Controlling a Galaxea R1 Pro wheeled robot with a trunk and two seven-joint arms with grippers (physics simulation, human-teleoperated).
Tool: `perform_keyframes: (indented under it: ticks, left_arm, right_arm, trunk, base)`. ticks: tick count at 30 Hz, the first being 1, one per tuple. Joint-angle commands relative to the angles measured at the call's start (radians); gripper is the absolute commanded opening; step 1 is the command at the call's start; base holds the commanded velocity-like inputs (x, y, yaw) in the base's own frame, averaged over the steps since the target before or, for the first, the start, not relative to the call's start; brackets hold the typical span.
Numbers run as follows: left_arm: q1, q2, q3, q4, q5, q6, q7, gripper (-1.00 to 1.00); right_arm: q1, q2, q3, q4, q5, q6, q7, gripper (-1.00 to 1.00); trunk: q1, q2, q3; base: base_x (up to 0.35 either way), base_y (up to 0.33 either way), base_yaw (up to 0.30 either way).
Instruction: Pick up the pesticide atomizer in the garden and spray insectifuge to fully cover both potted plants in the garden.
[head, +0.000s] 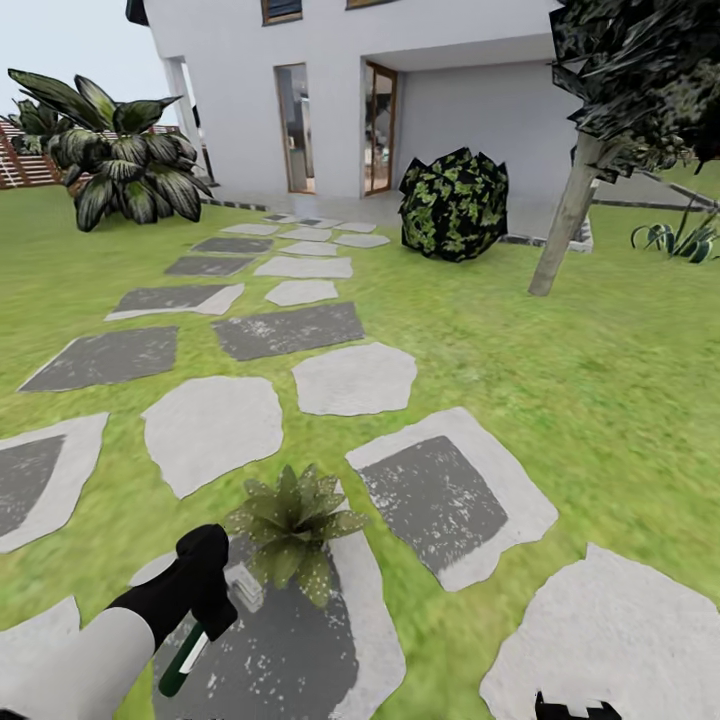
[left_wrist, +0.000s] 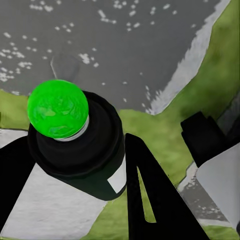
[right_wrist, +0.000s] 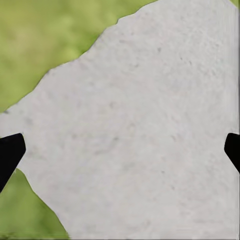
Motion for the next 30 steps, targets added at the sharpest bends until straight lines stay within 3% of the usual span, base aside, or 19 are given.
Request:
perform_keyframes:
  ticks: [1, 8, 13, 16, 18, 20, 24, 28, 30]
  left_arm:
    - [0.0, 0.001, -0.004, -0.002, -0.009, 0.003, -0.009, -1.0]
    - [-0.015, 0.0, -0.002, -0.004, -0.009, 0.009, -0.01, -1.0]
    - [-0.076, -0.003, 0.0, -0.005, -0.006, 0.011, -0.014, -1.0]
    - [-0.086, -0.038, -0.002, -0.004, -0.007, 0.011, -0.015, -1.0]
    - [-0.087, -0.082, -0.005, -0.004, -0.008, 0.011, -0.016, -1.0]
    - [-0.087, -0.094, -0.006, -0.001, -0.005, 0.011, -0.016, -1.0]
    - [-0.084, -0.08, -0.005, 0.006, -0.003, 0.011, -0.018, -1.0]
    - [-0.075, -0.028, -0.004, 0.011, -0.002, 0.009, -0.026, -1.0]
    - [-0.072, -0.009, -0.006, 0.012, -0.004, 0.002, -0.061, -1.0]
  right_arm:
    - [-0.001, 0.0, -0.007, 0.002, 0.011, -0.004, -0.004, 1.0]
    - [-0.001, 0.0, -0.006, 0.002, 0.011, -0.004, -0.004, 1.0]
    - [-0.001, 0.001, -0.006, 0.003, 0.011, -0.004, -0.004, 1.0]
    - [-0.001, 0.0, -0.006, 0.003, 0.012, -0.005, -0.004, 1.0]
    - [-0.001, 0.0, -0.006, 0.003, 0.012, -0.005, -0.004, 1.0]
    - [-0.001, 0.0, -0.006, 0.003, 0.012, -0.005, -0.004, 1.0]
    - [-0.001, 0.0, -0.006, 0.002, 0.012, -0.005, -0.004, 1.0]
    - [-0.001, 0.0, -0.006, 0.002, 0.012, -0.005, -0.004, 1.0]
    - [-0.001, 0.0, -0.006, 0.002, 0.012, -0.005, -0.004, 1.0]
  trunk:
    - [-0.001, 0.0, -0.001]
    - [-0.001, 0.0, -0.001]
    - [-0.001, 0.0, -0.001]
    - [-0.001, 0.0, -0.001]
    - [-0.001, 0.0, -0.001]
    - [-0.001, 0.0, -0.001]
    - [-0.001, 0.0, -0.001]
    - [-0.001, 0.0, -0.001]
    - [-0.001, 0.0, -0.001]
  base:
    - [-0.024, 0.265, -0.264]
    - [0.126, 0.294, -0.122]
    - [0.063, 0.098, -0.003]
    - [0.004, 0.007, 0.0]
    - [0.001, 0.001, 0.0]
    - [0.0, 0.0, 0.0]
    - [0.0, 0.0, 0.0]
    - [0.0, 0.0, 0.0]
    - [0.0, 0.0, 0.0]
